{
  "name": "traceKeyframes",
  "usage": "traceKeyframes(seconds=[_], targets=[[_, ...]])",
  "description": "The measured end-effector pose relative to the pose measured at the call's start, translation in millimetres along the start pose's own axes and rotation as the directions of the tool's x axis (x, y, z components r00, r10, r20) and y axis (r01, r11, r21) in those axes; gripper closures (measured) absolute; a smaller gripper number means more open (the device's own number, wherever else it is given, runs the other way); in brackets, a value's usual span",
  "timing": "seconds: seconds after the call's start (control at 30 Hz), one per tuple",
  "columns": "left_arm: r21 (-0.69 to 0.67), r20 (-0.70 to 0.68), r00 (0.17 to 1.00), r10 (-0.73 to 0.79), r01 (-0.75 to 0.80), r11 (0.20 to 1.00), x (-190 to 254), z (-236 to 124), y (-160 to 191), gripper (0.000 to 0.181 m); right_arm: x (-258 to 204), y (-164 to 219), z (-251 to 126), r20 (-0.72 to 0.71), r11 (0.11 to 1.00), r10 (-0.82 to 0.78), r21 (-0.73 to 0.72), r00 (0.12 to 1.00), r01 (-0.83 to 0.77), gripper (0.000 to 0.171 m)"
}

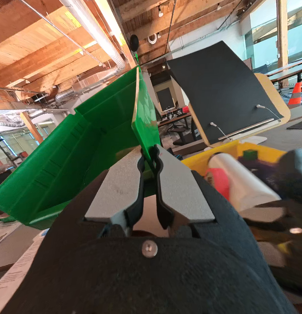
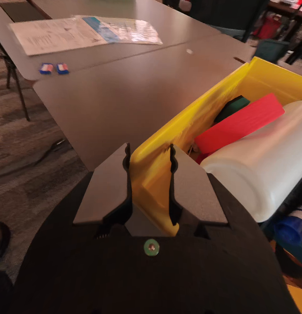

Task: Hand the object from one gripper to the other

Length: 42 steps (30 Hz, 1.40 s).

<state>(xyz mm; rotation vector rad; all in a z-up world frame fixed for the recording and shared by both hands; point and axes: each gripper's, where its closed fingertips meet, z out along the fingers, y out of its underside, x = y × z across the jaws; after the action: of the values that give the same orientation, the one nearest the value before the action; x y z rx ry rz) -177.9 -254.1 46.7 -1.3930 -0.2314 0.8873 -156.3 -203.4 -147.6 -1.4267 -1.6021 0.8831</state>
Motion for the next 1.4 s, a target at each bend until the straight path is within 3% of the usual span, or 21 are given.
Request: traceKeyframes(seconds=[0.07,0.13,0.27,0.4,0.5,0.63,0.77,0.9,1.1,1.17,1.2,1.33,1.4], targets=[[0.006,0.03,0.999,0.012,-0.012,1.0,-11,-6,-2,0.177,-28,-19,26,0.037,1.0,-0.009,0.003,0.999,0.009,0.127],[0.016,0.066,0.998,0.009,-0.01,1.0,-25,-14,-5,0.177,-45,-43,27,0.059,0.999,0.003,0.051,0.998,-0.006,0.127],[0.029,0.073,0.997,0.023,-0.026,0.999,-33,-26,-14,0.177,-54,-68,-19,0.148,0.99,-0.057,0.139,0.987,0.036,0.121],[0.077,-0.032,0.999,0.025,-0.023,0.997,1,-30,-36,0.177,-6,-58,-83,0.147,0.981,-0.107,0.177,0.983,0.08,0.121],[0.111,-0.196,0.974,0.109,-0.088,0.99,68,-29,-52,0.177,57,-44,-140,0.081,0.975,-0.054,0.218,0.995,0.035,0.123],[0.167,-0.447,0.863,0.233,-0.176,0.97,188,-43,-57,0.175,129,-3,-229,0.078,0.965,-0.006,0.262,0.997,-0.015,0.128],[0.157,-0.645,0.735,0.206,-0.137,0.978,290,-53,-54,0.175,214,65,-293,-0.104,0.991,0.08,0.111,0.991,-0.069,0.125],[0.093,-0.743,0.652,0.147,-0.117,0.989,376,-40,-33,0.175,258,115,-325,-0.214,0.992,0.122,0.02,0.969,-0.121,0.124],[-0.071,-0.825,0.565,0.022,-0.141,0.987,477,-17,8,0.176,273,135,-326,-0.254,0.992,0.127,0.032,0.959,-0.123,0.121],[-0.132,-0.847,0.528,-0.067,-0.086,0.988,490,-20,4,0.175,279,136,-323,-0.283,0.993,0.116,0.025,0.952,-0.114,0.12],[-0.16,-0.865,0.484,-0.134,-0.014,0.987,490,-26,-7,0.165,280,133,-323,-0.295,0.994,0.105,0.033,0.95,-0.1,0.121],[-0.317,-0.883,0.331,-0.332,0.1,0.943,443,-46,-27,0.145,261,99,-330,-0.234,0.991,0.057,0.129,0.971,-0.027,0.128],[-0.337,-0.861,0.363,-0.357,0.117,0.934,405,-45,-22,0.144,238,86,-325,-0.134,0.99,0.055,0.134,0.989,-0.037,0.128]])
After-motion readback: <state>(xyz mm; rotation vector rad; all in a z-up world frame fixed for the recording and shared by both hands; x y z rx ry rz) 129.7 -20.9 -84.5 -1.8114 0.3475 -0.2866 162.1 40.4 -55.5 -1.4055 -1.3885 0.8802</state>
